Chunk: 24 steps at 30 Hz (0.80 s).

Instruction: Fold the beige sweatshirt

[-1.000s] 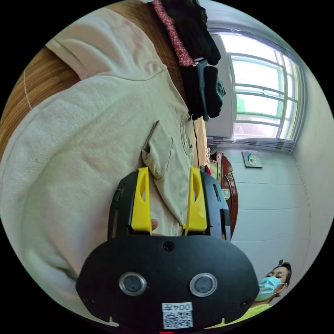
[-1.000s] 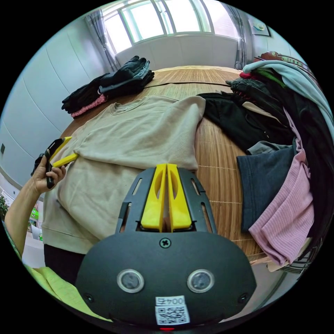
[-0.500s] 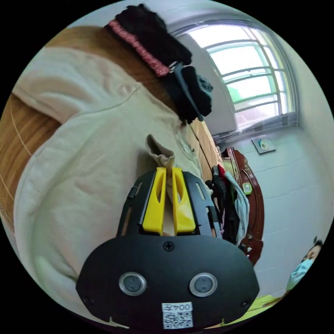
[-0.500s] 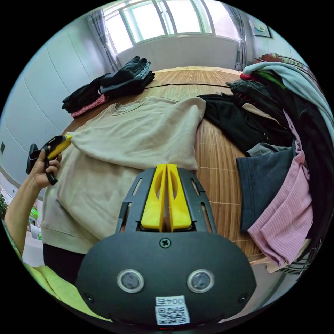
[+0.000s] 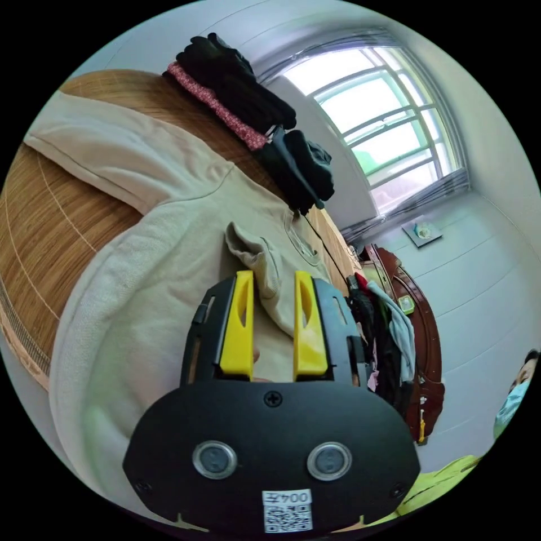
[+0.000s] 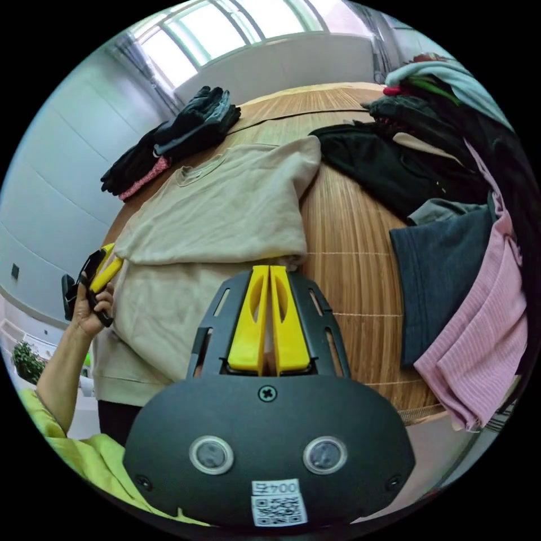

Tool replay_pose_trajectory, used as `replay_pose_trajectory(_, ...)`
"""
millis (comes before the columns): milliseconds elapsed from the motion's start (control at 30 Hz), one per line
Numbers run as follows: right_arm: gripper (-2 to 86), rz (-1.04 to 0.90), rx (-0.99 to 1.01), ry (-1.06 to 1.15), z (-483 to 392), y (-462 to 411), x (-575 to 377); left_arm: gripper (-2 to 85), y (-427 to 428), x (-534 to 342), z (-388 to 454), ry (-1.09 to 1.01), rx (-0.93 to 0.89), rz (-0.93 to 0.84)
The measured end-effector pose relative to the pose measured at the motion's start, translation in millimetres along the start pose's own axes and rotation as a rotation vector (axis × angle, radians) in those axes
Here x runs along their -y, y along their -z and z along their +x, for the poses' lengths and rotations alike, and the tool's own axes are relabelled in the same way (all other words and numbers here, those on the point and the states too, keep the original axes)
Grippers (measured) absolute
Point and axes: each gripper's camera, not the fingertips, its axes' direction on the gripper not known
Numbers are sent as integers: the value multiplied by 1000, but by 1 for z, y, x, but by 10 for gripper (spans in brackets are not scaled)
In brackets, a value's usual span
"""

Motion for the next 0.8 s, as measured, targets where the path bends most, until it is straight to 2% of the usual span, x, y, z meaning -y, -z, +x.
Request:
replay_pose_trajectory(133, -7, -19, 54, -91, 20, 2, 4, 129, 12, 8, -1, 46, -45, -32)
replay_pose_trajectory(300, -4, 31, 142, -130, 37, 22, 4, 92, 19, 6, -7, 145, -294, -106)
replay_pose_trajectory(400, 4, 136, 154, -262, 59, 40, -6, 85, 17, 8, 32, 48, -372, -147)
replay_pose_trajectory(433, 7, 147, 210, -312, 69, 40, -8, 86, 9, 11, 55, -11, -392, -184)
replay_pose_trajectory(500, 59, 172, 564, -521, 112, 25, -21, 94, -11, 17, 93, -108, -397, -243)
replay_pose_trajectory(567, 76, 188, 720, -614, 127, 11, -29, 102, -52, 25, 152, -280, -322, -293)
replay_pose_trajectory(633, 72, 245, 656, -601, 122, 19, -30, 98, -93, 28, 197, -396, -294, -318)
replay_pose_trajectory(700, 65, 287, 403, -466, 97, 37, -18, 86, -140, 26, 240, -505, -306, -358)
replay_pose_trajectory(800, 95, 267, 252, -319, 64, 34, -3, 61, -224, 13, 306, -662, -274, -461)
